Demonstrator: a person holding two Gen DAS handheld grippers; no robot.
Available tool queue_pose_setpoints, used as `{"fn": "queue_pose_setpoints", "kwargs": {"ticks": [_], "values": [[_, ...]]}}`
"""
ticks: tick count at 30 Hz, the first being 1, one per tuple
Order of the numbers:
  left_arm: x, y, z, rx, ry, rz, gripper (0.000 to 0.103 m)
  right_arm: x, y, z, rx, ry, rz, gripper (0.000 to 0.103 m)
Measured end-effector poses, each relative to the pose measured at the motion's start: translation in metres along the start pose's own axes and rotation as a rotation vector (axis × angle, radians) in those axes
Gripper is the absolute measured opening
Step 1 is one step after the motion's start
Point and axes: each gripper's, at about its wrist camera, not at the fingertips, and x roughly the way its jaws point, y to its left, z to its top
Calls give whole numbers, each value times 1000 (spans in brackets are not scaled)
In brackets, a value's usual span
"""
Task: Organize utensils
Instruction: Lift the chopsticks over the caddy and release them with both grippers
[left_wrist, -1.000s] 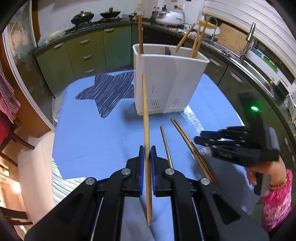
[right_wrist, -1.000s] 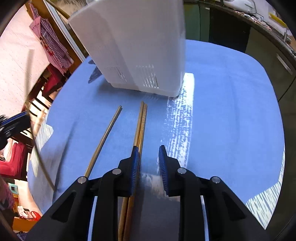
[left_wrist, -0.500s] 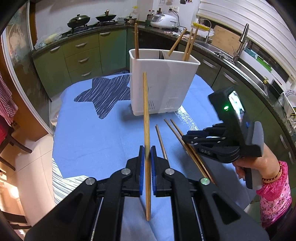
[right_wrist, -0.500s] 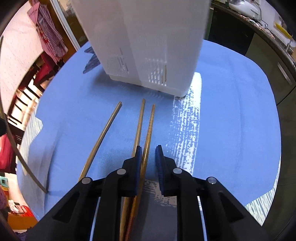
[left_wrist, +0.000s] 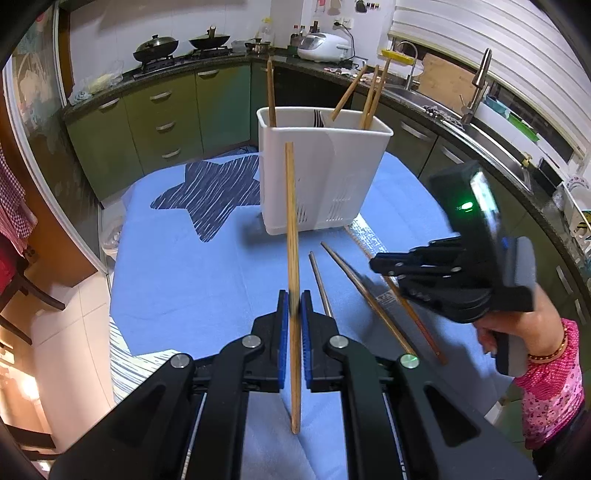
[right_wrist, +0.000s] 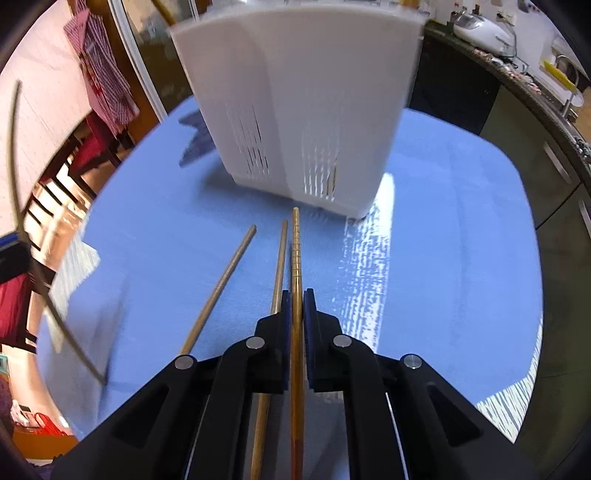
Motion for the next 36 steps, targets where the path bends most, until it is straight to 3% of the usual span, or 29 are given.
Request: {"fn": "queue_pose_setpoints", "kwargs": {"ticks": [17,36], "values": [[-26,-5,-9,31,-39,0,6,-117,-8,-52,29,-222,50,7],[-37,-6,-12,38,-59,-11,6,-140,-1,-63,15,-275,66,7]]}}
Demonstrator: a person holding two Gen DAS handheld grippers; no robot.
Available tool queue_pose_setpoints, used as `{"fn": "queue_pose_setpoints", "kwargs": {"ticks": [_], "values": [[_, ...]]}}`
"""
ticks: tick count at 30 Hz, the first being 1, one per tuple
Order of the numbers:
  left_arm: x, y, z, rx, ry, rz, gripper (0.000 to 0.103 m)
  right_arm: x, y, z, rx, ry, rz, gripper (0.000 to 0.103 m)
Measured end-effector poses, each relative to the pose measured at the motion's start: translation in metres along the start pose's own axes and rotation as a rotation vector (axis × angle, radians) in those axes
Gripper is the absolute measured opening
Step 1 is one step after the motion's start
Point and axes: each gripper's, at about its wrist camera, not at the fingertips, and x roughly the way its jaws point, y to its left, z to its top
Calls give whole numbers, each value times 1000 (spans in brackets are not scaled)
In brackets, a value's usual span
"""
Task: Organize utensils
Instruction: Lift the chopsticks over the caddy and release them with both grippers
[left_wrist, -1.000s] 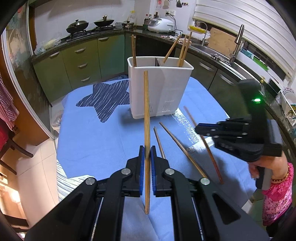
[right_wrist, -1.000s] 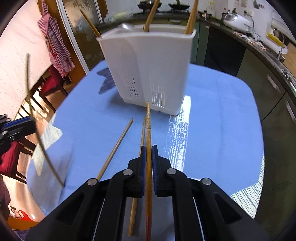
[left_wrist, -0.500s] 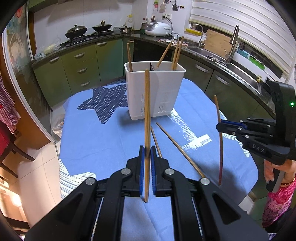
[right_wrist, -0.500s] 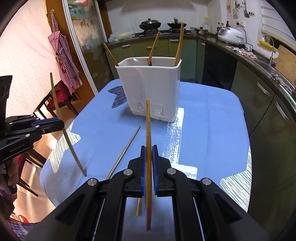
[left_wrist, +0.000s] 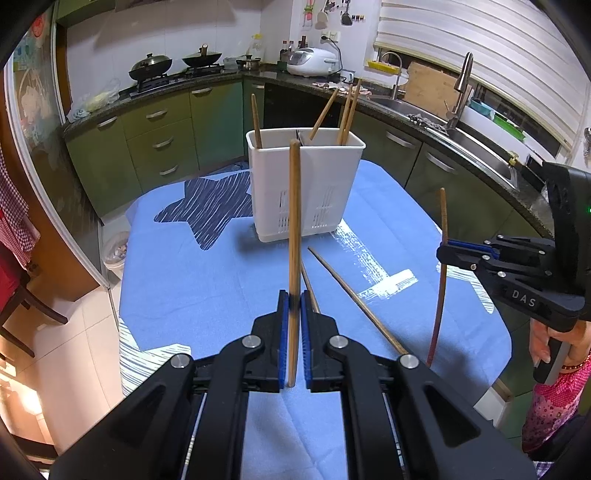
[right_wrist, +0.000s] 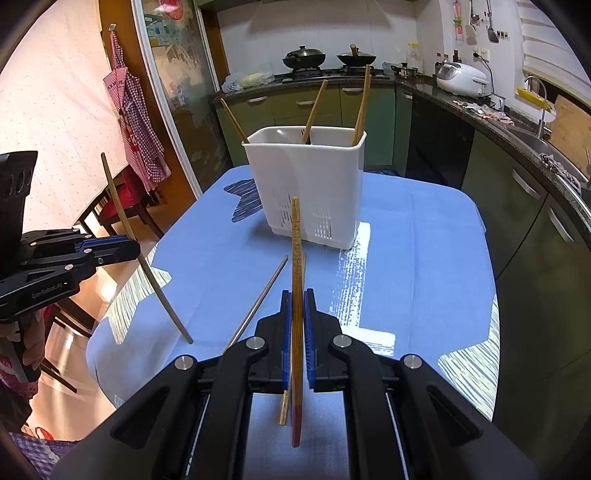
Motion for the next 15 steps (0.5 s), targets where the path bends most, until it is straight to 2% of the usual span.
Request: {"fn": "queue_pose_setpoints", "kwargs": {"ticks": [15], "values": [[-10,-3,13,8,-29,-9,6,-19,-4,18,6,-64,4,7]]}}
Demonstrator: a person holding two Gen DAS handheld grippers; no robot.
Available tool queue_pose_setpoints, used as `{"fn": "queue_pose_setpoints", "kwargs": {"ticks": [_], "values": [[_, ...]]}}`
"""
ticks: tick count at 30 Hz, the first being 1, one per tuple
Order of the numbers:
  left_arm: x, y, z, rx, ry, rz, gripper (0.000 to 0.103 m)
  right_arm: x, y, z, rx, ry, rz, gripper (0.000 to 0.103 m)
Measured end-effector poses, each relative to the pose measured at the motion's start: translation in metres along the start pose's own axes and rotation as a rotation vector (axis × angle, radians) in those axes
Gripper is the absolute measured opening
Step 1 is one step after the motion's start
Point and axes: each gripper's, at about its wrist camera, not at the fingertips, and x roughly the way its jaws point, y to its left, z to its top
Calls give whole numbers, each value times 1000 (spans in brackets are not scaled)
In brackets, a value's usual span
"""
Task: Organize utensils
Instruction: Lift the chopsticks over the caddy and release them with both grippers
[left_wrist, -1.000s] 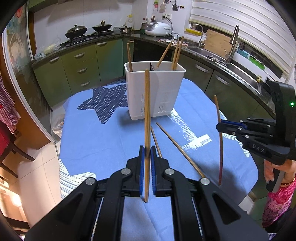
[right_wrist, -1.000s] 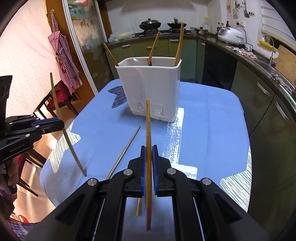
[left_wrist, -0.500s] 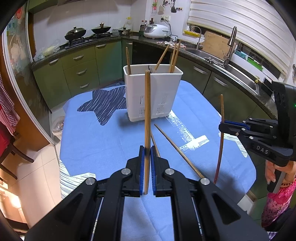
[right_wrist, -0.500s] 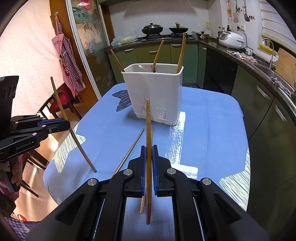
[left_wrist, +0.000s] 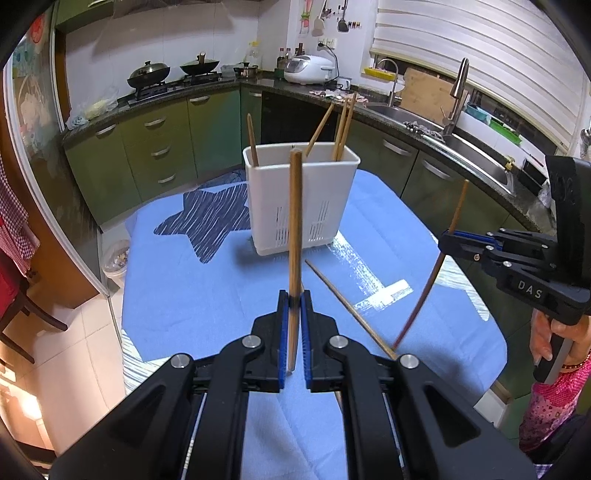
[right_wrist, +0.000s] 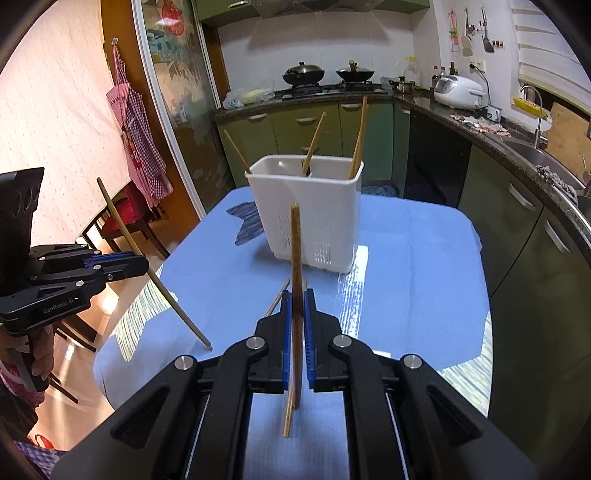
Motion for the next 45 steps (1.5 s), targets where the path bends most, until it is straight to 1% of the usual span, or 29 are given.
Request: {"fn": "queue_pose_setpoints", "kwargs": {"ticks": [5,10,14,16,21,23,26,29,33,39,40,42,43,45], "values": [[-12,0,20,-2,-26,-27,6,-18,-5,14,1,-46,-10,7],[-36,-9,61,31,-110,-28,6,-32,-9,24,-4,-75,-24,7],[-51,-18,98,65,-193,10,6,-33,-13,26,3,-77,-22,7],[-55,-19,114,66,-227,27,6,-32,-16,26,7,-72,-22,7],[-53,-18,158,42,-295,52,6,-31,-26,22,27,-69,-23,7],[-49,-19,168,40,-308,66,6,-30,-30,21,36,-67,-23,7],[-32,-15,181,26,-305,85,6,-26,-34,19,44,-60,-22,7],[-12,-12,186,15,-297,100,6,-26,-38,17,54,-60,-21,7],[21,-5,186,-2,-262,107,6,-26,-40,20,58,-66,-21,7],[59,2,168,-21,-195,103,7,-33,-41,35,59,-97,-15,7],[62,3,164,-17,-186,105,7,-35,-40,40,57,-106,-16,7],[63,3,159,-16,-172,100,14,-39,-38,51,51,-125,-10,7],[62,4,157,-19,-170,97,21,-41,-37,57,49,-136,-7,7],[54,4,153,-22,-178,89,23,-45,-35,73,55,-174,-2,7]]}}
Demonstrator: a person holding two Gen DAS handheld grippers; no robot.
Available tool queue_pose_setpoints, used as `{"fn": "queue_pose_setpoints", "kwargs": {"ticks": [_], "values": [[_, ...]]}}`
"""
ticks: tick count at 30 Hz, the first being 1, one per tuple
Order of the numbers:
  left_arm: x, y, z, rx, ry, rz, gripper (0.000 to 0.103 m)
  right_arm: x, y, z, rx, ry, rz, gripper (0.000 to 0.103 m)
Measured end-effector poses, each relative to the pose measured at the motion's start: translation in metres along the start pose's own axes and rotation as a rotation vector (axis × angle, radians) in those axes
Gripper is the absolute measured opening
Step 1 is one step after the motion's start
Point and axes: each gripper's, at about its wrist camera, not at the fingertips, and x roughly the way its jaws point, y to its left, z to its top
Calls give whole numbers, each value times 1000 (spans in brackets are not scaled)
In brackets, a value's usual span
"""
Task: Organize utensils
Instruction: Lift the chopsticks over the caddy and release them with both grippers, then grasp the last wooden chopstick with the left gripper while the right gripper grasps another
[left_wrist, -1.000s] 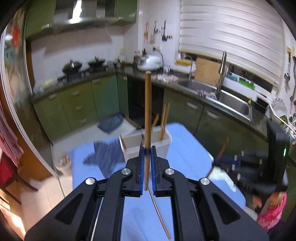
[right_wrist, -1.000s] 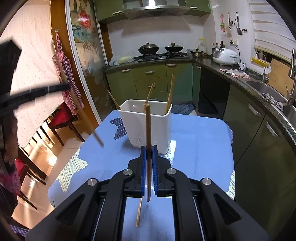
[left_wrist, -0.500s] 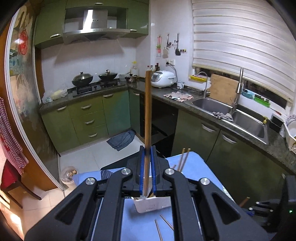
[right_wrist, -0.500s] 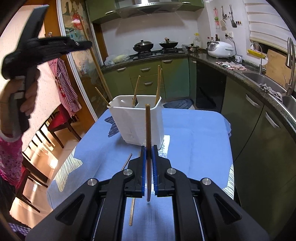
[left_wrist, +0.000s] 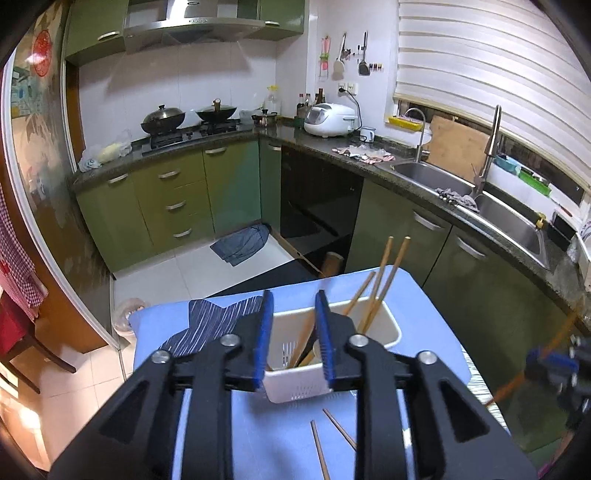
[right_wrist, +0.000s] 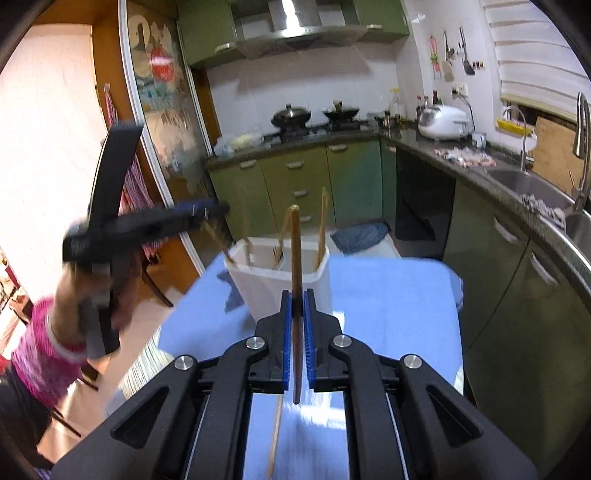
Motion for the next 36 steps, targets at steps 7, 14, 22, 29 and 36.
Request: {"fn": "queue_pose_setpoints", "kwargs": {"ticks": [7,14,22,29,36], "values": [[-47,-4,-18,32,-49,-10,32,-1,-2,65,69,-161,7,7],[-63,-2,-59,48,1,-15,32,47,4,104,73,-192,-75,7],[-38,11,-97,36,140,-18,32,102,-3,89,67,-86,-107,8],[-3,6,-121,19,253,-42,32,88,0,75,47,-98,-87,12],[45,-9,-151,9,392,-35,32,50,1,23,17,-59,-99,17]]}}
